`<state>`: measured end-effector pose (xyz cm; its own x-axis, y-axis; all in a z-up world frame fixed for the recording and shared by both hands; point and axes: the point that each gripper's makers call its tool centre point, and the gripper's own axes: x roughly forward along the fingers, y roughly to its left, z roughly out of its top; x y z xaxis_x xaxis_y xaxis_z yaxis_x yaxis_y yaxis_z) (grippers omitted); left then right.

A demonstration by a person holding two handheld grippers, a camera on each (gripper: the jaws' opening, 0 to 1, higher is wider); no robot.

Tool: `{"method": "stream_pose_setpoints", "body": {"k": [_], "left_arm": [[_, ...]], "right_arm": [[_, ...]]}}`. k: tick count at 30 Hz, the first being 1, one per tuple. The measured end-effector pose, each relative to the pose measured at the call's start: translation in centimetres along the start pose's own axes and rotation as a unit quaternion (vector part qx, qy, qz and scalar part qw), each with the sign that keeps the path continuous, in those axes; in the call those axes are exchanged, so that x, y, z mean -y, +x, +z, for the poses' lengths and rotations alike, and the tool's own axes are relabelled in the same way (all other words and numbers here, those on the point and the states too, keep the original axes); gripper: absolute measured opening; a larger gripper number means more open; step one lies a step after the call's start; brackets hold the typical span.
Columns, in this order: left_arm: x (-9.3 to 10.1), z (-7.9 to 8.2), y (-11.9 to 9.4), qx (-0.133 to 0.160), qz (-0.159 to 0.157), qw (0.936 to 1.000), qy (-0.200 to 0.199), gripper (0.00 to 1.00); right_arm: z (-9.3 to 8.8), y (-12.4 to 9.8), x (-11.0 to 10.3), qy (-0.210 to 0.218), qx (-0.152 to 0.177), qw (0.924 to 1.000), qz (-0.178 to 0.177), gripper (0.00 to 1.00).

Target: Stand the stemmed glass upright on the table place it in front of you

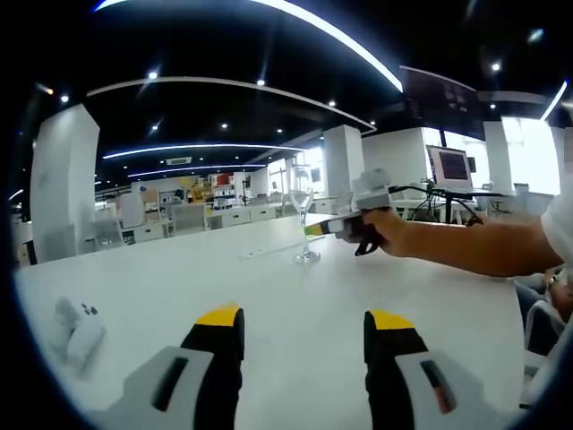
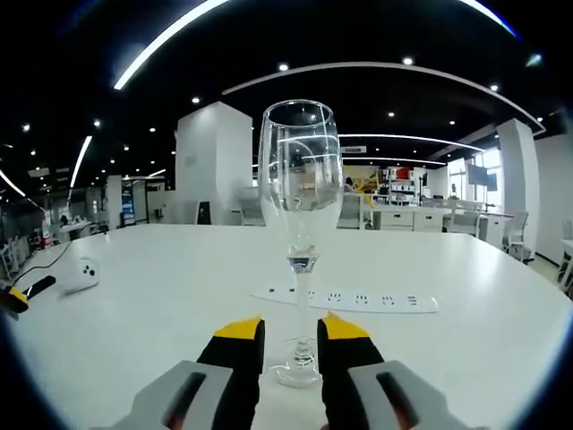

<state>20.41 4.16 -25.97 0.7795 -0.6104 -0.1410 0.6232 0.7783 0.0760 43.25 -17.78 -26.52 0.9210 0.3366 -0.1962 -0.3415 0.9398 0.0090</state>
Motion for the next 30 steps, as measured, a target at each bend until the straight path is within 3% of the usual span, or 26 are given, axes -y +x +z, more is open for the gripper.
{"method": "stream_pose_setpoints", "body": {"k": [30], "left_arm": [[-0.1, -0.1, 0.0, -0.002, 0.005, 1.0000, 0.005, 0.54]], "right_arm": [[0.2, -4.9, -0.5, -0.008, 0.017, 0.9998, 0.002, 0.27]]}}
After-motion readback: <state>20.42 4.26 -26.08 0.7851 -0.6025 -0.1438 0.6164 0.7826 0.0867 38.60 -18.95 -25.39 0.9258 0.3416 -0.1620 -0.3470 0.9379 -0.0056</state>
